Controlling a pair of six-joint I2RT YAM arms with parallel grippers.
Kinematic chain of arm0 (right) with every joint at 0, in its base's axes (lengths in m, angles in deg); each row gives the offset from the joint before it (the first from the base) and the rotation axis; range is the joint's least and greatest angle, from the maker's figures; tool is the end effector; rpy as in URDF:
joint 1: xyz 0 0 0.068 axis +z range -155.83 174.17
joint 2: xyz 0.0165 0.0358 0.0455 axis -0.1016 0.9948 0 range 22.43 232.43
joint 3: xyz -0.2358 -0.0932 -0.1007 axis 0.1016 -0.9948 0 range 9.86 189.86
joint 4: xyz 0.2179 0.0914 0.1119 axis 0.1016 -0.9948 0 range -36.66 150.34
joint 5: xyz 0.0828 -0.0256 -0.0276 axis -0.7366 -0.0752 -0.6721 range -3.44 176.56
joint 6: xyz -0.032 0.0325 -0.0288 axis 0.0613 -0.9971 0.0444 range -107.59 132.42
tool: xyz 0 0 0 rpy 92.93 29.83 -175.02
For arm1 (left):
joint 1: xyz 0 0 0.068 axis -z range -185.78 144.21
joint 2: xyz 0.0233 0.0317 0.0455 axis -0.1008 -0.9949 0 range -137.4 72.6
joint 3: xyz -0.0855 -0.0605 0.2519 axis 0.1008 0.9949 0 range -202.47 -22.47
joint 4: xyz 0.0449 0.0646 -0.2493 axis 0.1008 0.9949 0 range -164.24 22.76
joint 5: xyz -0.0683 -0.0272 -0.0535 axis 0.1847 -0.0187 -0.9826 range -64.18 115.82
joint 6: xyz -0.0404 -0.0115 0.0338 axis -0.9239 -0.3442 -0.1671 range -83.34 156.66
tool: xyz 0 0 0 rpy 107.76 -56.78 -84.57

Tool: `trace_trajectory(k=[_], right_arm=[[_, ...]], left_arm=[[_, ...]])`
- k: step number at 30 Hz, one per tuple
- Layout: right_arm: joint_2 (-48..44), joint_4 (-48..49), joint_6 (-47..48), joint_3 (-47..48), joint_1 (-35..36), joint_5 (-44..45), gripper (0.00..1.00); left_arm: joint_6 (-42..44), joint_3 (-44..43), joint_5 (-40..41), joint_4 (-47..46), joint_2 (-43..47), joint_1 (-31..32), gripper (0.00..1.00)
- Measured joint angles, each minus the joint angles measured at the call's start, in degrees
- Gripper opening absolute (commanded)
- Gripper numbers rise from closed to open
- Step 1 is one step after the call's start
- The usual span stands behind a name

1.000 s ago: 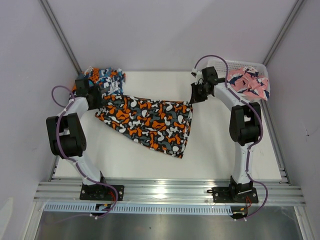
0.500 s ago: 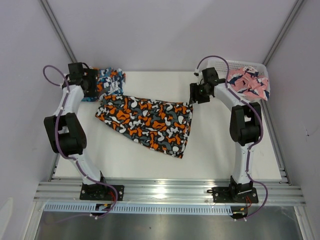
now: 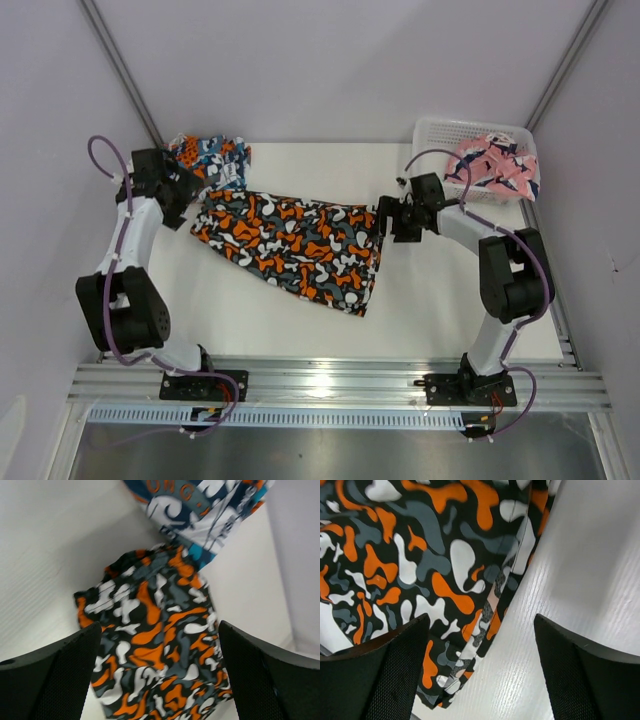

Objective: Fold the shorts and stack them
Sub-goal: Fold the shorts

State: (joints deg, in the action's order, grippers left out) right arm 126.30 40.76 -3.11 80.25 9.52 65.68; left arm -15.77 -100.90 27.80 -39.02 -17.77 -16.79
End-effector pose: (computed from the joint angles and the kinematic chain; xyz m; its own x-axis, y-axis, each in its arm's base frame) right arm 0.3682 0.1144 0.1989 -0.8642 0.0222 -0.5027 -0.2310 0.8701 0.4355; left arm 0.3417 0.0676 0.3052 -0.2694 -0.8593 -0.4348 -0.7008 0.4846 -0.5235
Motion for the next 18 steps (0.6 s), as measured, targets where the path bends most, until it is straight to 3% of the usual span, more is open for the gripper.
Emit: trace_trajectory(k=[7, 18], right_arm=[[0.3, 6.8, -4.7, -6.8, 0.3, -1.0, 0.86], [3.9, 13.0, -8.1, -5.2, 0.4, 3.5, 0.85]], left_arm=[[3.7, 14.7, 0.5, -3.9, 5.7, 0.3, 0.99], [4.3, 22.7, 4.0, -7.6, 13.6, 2.1, 0.99]])
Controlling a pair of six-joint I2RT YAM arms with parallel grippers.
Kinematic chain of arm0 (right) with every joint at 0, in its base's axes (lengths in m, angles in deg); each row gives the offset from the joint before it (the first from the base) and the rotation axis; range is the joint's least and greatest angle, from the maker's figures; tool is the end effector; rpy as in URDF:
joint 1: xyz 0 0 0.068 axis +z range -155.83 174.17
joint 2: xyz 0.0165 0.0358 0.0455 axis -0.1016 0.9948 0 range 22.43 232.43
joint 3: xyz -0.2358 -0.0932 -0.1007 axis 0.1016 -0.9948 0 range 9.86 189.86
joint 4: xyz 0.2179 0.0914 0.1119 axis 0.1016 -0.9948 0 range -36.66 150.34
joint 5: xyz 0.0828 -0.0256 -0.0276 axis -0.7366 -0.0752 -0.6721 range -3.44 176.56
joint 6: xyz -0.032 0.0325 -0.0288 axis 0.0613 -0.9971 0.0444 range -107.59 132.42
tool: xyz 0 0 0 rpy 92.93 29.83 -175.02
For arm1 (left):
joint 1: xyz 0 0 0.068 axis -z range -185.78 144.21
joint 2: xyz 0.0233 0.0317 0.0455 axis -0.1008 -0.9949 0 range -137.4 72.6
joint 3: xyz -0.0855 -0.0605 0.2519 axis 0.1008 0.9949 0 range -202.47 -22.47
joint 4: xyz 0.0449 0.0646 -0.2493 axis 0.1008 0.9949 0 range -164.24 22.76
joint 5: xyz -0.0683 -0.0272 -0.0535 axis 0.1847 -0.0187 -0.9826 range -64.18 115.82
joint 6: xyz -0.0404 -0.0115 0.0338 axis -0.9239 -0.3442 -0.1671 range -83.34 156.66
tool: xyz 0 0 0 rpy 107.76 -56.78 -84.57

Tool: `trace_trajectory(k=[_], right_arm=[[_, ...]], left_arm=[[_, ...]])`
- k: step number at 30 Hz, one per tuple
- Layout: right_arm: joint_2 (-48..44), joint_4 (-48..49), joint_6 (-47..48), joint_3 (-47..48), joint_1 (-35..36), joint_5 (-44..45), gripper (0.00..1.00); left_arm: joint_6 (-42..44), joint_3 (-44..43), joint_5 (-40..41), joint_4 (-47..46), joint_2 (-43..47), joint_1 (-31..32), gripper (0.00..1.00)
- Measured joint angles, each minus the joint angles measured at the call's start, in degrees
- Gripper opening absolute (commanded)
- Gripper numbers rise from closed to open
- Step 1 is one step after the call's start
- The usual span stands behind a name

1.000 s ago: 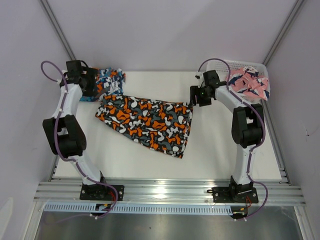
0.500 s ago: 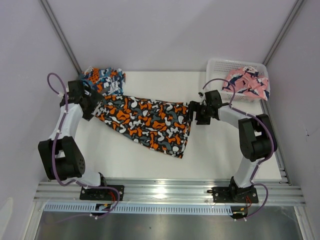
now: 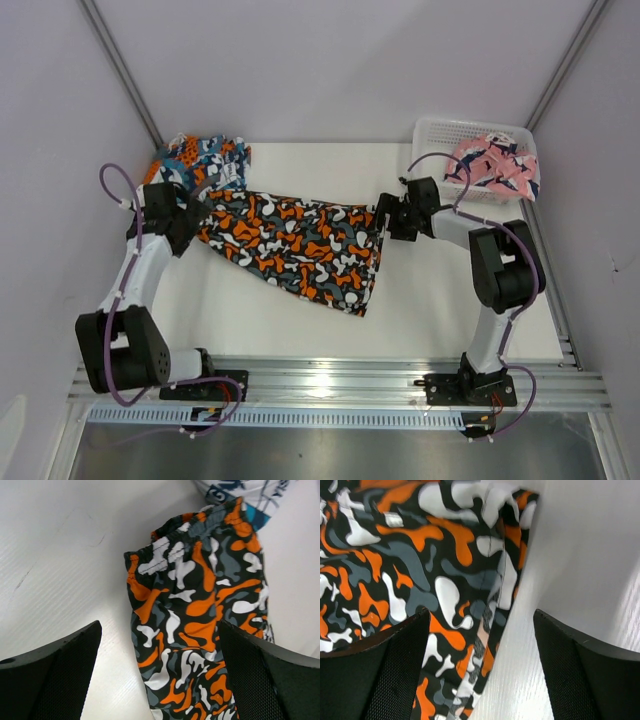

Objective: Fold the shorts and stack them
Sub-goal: Fold the shorts

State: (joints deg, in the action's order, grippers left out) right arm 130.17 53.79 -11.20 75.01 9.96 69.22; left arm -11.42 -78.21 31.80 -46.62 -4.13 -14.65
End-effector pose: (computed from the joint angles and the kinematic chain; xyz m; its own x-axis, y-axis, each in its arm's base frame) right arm 0.3745 0.1170 0.1616 -0.8461 0.1582 -0.5091 -0.1184 0.8754 0.4687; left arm 0.2780 0.0471 0.2566 -0.3305 -0.8005 -0.5000 -0.6993 0.5635 -0.4398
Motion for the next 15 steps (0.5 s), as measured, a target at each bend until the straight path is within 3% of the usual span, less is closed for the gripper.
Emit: trace_trajectory(k=[11, 15], right_arm=[[7.4, 1.8, 0.3, 9.0, -0.6, 2.8, 0.81], [9.0, 0.7, 1.4, 11.6, 0.6, 6.1, 0.73]], left_arm=[[-0.4, 1.1, 2.0, -3.1, 8.0, 1.0, 0.99], [-0.5, 1.4, 2.4, -3.1, 8.0, 1.0, 0.99]])
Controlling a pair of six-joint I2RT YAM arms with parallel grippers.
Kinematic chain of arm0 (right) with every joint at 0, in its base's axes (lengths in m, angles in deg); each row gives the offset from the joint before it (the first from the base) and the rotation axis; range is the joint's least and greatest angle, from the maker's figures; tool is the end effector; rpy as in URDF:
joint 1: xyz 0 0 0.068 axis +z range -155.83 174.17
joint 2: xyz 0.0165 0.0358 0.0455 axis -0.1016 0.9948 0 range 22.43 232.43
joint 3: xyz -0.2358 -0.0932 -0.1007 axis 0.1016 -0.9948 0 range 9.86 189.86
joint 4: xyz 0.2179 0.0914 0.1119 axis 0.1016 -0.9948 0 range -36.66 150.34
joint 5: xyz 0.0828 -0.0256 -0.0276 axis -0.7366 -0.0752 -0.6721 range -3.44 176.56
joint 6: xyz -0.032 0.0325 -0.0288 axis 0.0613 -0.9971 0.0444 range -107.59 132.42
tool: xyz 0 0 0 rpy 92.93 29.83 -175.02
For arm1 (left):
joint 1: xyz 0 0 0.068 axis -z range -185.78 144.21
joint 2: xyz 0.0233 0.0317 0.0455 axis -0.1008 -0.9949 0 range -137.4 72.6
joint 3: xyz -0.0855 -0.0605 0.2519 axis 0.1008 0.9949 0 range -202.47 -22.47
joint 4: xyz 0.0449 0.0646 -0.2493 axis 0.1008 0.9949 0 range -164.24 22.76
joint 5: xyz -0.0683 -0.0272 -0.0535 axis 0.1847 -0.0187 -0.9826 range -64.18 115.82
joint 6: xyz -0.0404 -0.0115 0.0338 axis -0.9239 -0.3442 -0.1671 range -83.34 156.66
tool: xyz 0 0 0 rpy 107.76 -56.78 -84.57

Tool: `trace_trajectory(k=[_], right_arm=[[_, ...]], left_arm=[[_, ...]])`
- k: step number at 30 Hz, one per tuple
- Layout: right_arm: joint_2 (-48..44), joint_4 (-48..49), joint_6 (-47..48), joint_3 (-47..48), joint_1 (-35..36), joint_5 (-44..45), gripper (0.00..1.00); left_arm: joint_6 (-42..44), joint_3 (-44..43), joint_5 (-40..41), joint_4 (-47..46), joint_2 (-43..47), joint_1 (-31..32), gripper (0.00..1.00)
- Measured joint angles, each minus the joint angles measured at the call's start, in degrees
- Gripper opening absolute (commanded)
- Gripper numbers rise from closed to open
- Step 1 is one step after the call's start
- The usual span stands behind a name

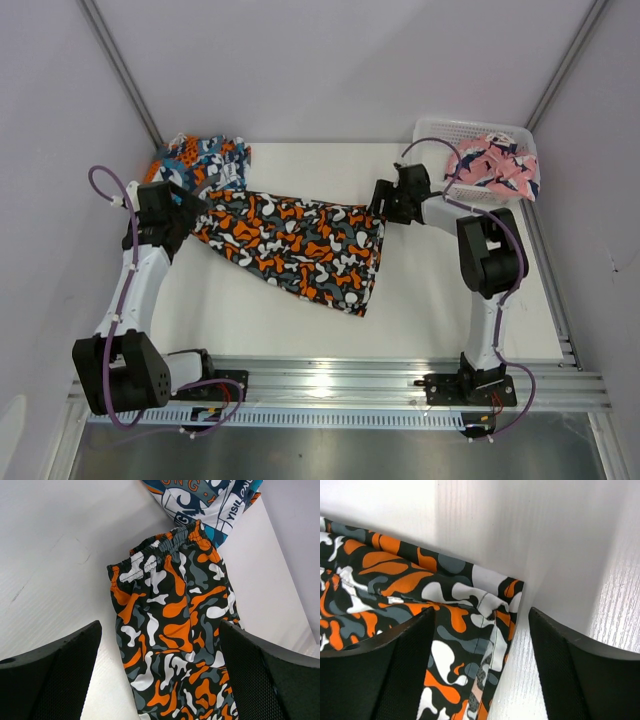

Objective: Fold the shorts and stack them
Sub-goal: Fold the shorts

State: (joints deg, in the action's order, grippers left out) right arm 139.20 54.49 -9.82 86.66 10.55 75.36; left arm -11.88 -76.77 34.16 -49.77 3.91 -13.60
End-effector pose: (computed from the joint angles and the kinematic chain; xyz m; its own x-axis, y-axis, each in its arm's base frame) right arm 0.4214 0.1312 0.1597 -0.7907 0.1545 -0.5923 -0.1159 0.9123 0.3928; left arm 0.2582 0.0406 0.2882 -0.2268 -0.7795 -0.5839 -0.6289 0.5750 -0.5233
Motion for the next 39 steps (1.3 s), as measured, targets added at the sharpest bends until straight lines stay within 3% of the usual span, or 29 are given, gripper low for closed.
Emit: trace_trajectory(k=[5, 7, 8, 12, 19, 25, 26, 28, 29, 30, 32, 36, 39], right_arm=[[1.3, -1.5, 1.3, 2.0, 2.2, 4.7, 0.58], [1.5, -2.4, 1.6, 2.5, 3.2, 6.6, 0.48], [1.6, -2.8, 1.7, 2.6, 3.6, 7.5, 0.33], [1.6, -5.4, 1.8, 2.8, 4.4, 10.4, 0.0], [-2.8, -9.2, 1.5, -1.8, 3.6, 14.3, 0.0], [-11.3, -16.2, 4.4, -10.4, -2.2, 17.9, 0.0], [-12.4, -18.1, 4.6, -11.3, -3.4, 19.2, 0.08], [-13.1, -20.1, 4.6, -11.5, -5.6, 21.0, 0.37], [-13.2, -21.3, 4.5, -11.2, -6.6, 22.4, 0.58], [-13.3, -22.7, 4.3, -10.6, -7.4, 23.5, 0.64], [-13.4, -24.7, 4.4, -8.8, -8.3, 25.4, 0.71], [-16.8, -27.1, 4.3, -6.1, -5.8, 26.5, 0.73], [-21.2, -27.3, 4.6, -4.8, 0.2, 26.3, 0.74]], left_arm=[[0.0, 0.0, 0.1, -0.1, 0.0, 0.0, 0.99], [0.0, 0.0, 0.1, -0.1, 0.0, 0.0, 0.99], [0.0, 0.0, 0.1, -0.1, 0.0, 0.0, 0.99], [0.0, 0.0, 0.1, -0.1, 0.0, 0.0, 0.99], [0.0, 0.2, 0.1, -0.4, 0.1, 0.4, 0.99], [0.0, 0.3, 0.1, -0.5, 0.2, 1.9, 0.99], [0.0, 0.4, 0.1, -0.7, 0.2, 2.2, 0.99], [0.0, 0.5, 0.1, -1.0, 0.2, 3.0, 0.99], [0.0, 0.5, 0.1, -1.1, 0.2, 3.5, 0.99], [0.0, 0.6, 0.2, -1.4, 0.0, 4.0, 0.99], [0.1, 0.6, 0.3, -2.0, -0.6, 5.0, 0.99], [0.9, 1.4, 0.0, -4.7, -3.1, 6.6, 0.99], [2.7, 2.3, -2.1, -8.6, -6.6, 7.7, 0.99]])
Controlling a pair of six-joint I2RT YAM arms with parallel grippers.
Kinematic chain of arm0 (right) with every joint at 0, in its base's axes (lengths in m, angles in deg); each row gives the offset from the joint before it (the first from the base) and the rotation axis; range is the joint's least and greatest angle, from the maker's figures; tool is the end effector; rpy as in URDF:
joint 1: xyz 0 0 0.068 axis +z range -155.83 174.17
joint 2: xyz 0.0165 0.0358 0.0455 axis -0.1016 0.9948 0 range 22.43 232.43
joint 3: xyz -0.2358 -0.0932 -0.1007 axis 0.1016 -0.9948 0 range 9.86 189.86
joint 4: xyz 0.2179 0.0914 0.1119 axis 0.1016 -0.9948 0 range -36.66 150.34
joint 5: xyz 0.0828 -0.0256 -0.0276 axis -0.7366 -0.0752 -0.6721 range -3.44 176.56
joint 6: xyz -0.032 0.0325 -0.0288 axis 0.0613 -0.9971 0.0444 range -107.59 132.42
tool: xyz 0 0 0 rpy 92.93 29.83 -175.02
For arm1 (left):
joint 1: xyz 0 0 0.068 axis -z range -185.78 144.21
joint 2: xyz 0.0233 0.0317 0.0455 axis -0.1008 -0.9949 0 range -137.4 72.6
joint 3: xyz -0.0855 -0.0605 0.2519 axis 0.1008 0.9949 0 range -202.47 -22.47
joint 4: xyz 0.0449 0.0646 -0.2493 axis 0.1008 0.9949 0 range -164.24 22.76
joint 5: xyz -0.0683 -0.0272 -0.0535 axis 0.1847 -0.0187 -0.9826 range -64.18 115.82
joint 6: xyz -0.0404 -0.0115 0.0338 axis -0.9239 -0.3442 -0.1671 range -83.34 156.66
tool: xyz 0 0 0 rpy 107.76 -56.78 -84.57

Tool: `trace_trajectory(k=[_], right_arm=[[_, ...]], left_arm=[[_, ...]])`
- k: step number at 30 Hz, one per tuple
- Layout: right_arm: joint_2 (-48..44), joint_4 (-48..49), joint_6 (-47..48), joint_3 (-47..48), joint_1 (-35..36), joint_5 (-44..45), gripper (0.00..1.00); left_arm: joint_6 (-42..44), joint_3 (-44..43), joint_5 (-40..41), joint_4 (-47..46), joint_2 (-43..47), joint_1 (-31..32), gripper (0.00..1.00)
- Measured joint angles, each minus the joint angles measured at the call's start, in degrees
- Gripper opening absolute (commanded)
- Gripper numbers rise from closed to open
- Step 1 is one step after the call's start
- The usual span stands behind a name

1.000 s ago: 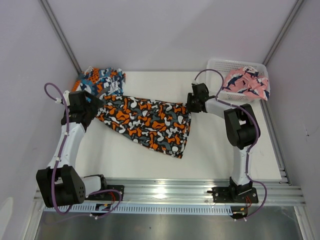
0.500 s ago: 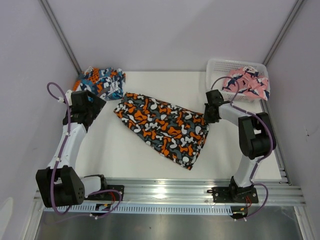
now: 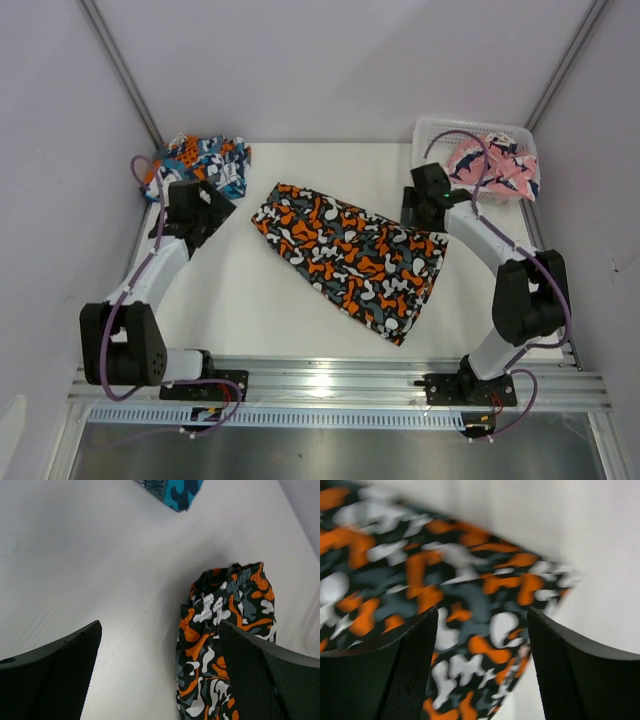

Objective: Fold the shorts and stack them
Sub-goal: Fold the shorts

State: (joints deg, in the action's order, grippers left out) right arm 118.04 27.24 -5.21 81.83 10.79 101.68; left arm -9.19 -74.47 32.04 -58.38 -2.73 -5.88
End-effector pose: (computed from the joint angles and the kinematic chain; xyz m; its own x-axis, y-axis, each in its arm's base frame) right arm 0.3418 0.0924 0.2423 -0.8058 0.0646 -0.5887 0.1101 0.9930 -0.0417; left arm 0.2866 0.0043 0.2579 -0.3787 -0.7139 -0.5891 -0.5129 0.6917 -0.5084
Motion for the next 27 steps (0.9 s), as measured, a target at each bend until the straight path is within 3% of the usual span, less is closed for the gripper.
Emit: trace_trajectory(k=[6, 12, 24, 26, 27], right_arm=[[-4.3, 4.6, 3.1, -0.3, 18.7, -4.2, 0.75], [1.7, 7.6, 7.0, 1.4, 33.2, -4.0, 0.75], [21.0, 10.8, 11.7, 15.5, 40.5, 2.0, 0.72], [23.6, 11.1, 12.2, 17.6, 40.6, 2.8, 0.69], [24.9, 11.2, 12.4, 18.5, 40.6, 3.0, 0.6]], left_arm=[[4.1, -1.0, -3.2, -3.3, -7.8, 4.0, 0.99], [5.4, -1.9, -2.3, -2.8, -9.0, 4.0, 0.99], [0.5, 0.7, -5.1, -2.1, -7.8, -8.5, 0.99], [-0.4, 2.1, -6.2, -2.3, -7.6, -9.8, 0.99], [-0.7, 2.6, -6.7, -2.3, -7.6, -10.1, 0.99]])
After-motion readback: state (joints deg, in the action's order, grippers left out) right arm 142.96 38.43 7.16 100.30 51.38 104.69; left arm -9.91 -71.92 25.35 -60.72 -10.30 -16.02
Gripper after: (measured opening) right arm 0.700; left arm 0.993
